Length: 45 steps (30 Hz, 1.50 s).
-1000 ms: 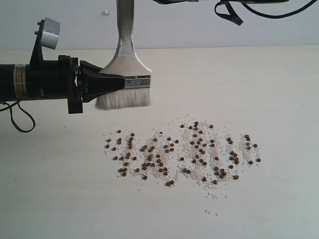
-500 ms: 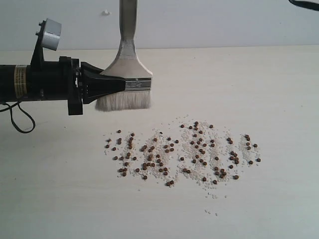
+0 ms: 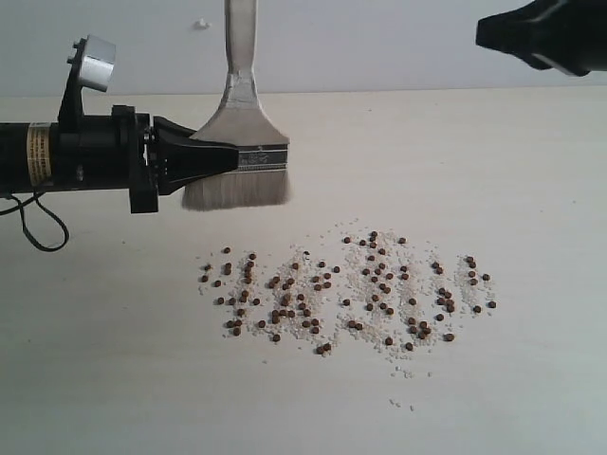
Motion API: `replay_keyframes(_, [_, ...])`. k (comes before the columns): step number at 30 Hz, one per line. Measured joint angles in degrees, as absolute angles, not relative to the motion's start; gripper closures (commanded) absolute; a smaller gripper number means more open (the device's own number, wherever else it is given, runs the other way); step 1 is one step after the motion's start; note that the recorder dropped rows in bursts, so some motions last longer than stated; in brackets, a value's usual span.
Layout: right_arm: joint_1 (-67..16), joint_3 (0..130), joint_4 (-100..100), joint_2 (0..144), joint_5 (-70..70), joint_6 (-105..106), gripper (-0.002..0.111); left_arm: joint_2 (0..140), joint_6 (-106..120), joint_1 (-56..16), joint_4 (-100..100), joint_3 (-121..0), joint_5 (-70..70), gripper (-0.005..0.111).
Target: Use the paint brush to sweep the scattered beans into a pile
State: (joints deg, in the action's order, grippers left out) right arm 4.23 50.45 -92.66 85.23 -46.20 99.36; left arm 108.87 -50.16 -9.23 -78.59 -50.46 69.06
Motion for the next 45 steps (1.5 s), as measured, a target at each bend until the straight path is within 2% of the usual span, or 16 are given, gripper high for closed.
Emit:
replay_keyframes(3, [6.68,50.45,-92.77,90.12,-62.14,107.94,0.108,108.87,-50.33,-9.23,-78.48,-50.46,69.06,0.107])
replay_keyframes(5, [6.54,50.45,-94.54,93.17,-66.65,112.19,0.108,108.87,-50.33,-9.23,-78.48,-50.46,69.06,0.107])
replay_keyframes(15, [0.46,55.34,-99.00,102.35,-68.44,118.59,0.105,108.87,-50.55,-9.23,-78.83,-50.46,69.06,0.107])
replay_keyframes(22, [-3.83,62.37,-99.42,105.30,-68.91,118.71,0.073,108.87,-49.23,-9.23,-82.02,-50.46,69.06,0.107])
replay_keyframes(23, [-4.74,62.86,-99.52,105.56,-68.92,118.83,0.061,108.87,-48.74,-9.23,-82.50,-50.46,69.06,0.107])
replay_keyframes(27, [-8.74,63.39,-99.56,106.31,-69.20,120.00,0.047,108.87,-47.06,-9.23,-83.73,-50.46,69.06,0.107])
replay_keyframes(45, [-14.97,64.30,-99.44,106.29,-69.30,119.53,0.043,108.87,-44.94,-9.23,-84.67,-50.46,69.06,0.107])
